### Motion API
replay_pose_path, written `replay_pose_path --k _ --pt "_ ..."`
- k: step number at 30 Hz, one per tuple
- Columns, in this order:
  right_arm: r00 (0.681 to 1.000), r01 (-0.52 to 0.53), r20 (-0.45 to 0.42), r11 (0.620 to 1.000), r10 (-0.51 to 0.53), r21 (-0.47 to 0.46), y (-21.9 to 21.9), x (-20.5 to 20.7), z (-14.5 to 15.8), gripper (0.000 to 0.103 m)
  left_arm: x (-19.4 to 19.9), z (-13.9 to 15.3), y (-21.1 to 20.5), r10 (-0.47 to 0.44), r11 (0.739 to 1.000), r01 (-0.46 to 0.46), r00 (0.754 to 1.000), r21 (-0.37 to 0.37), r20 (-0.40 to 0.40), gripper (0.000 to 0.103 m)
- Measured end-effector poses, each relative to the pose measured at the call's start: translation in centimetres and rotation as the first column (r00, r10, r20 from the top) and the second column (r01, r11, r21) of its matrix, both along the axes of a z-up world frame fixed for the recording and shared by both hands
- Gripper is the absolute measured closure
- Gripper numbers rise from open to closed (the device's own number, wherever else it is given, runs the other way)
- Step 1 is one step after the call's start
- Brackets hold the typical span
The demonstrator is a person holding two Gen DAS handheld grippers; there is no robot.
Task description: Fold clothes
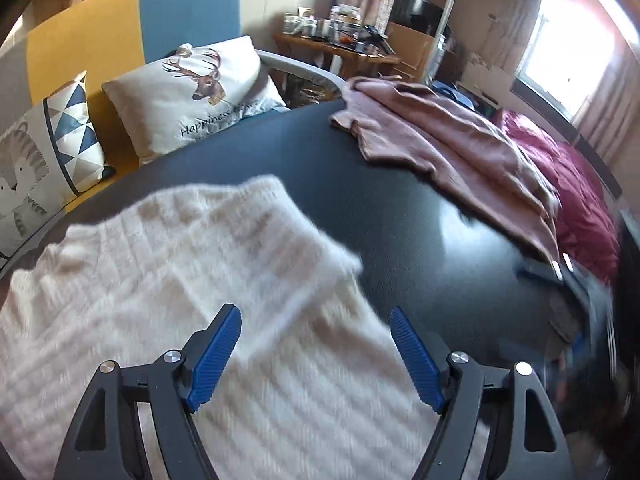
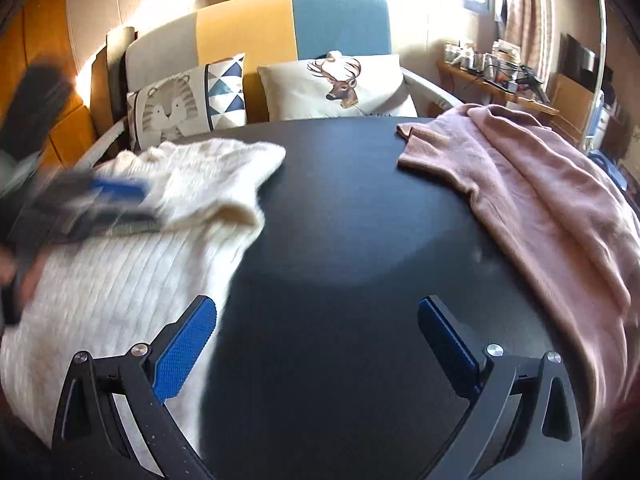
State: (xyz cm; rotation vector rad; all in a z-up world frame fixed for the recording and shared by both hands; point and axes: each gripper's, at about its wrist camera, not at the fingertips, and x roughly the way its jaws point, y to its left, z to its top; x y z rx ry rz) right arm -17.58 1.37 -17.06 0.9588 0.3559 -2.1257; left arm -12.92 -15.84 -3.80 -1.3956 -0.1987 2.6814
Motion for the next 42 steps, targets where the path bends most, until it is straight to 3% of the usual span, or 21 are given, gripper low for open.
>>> replay_pose_path --k 5,12,16,24,27,31,38,42 --pt "0.988 -0.114 0.102 0.993 0.117 -0.036 -3.5 -3.4 -0.5 0.001 4.4 -2.2 4.3 -0.096 0.995 0.096 0.995 0.003 0.037 0.024" --pt "0.971 -0.223 0.108 0.972 0.215 0.068 -8.8 -4.3 -2.7 0.001 5.8 -4.2 7.3 -0.122 0.993 0.122 0.991 0.000 0.054 0.024" --pt "0.976 -0.197 0.115 0.974 0.184 0.115 -10.4 -5.6 -4.1 0.001 6.4 -4.5 8.1 -0.129 0.991 0.131 0.991 -0.039 0.036 0.024" --pt "1.000 -0.016 -0.002 0.968 0.017 0.249 -10.4 -8.1 -5.5 0.001 7.3 -5.0 9.0 -0.143 0.988 0.144 0.990 -0.055 0.010 0.023" --pt "1.000 0.029 0.004 0.971 -0.031 0.239 -9.5 -9.3 -5.4 0.002 7.7 -5.2 9.5 -0.155 0.986 0.154 0.988 -0.070 0.004 0.022" --pt "1.000 -0.018 0.010 0.983 0.016 0.184 -7.9 -7.9 -3.7 0.002 7.9 -5.1 9.3 -0.150 0.988 0.151 0.989 -0.045 0.005 0.022" --pt "0.974 -0.218 0.070 0.976 0.215 0.032 -6.8 -2.2 -1.3 0.002 7.8 -4.2 6.9 -0.095 0.994 0.094 0.995 0.047 0.018 0.023" --pt "0.950 -0.311 0.050 0.946 0.307 0.091 -9.0 -0.1 -1.7 0.002 8.8 -4.0 6.3 -0.069 0.995 0.067 0.997 0.073 0.029 0.023"
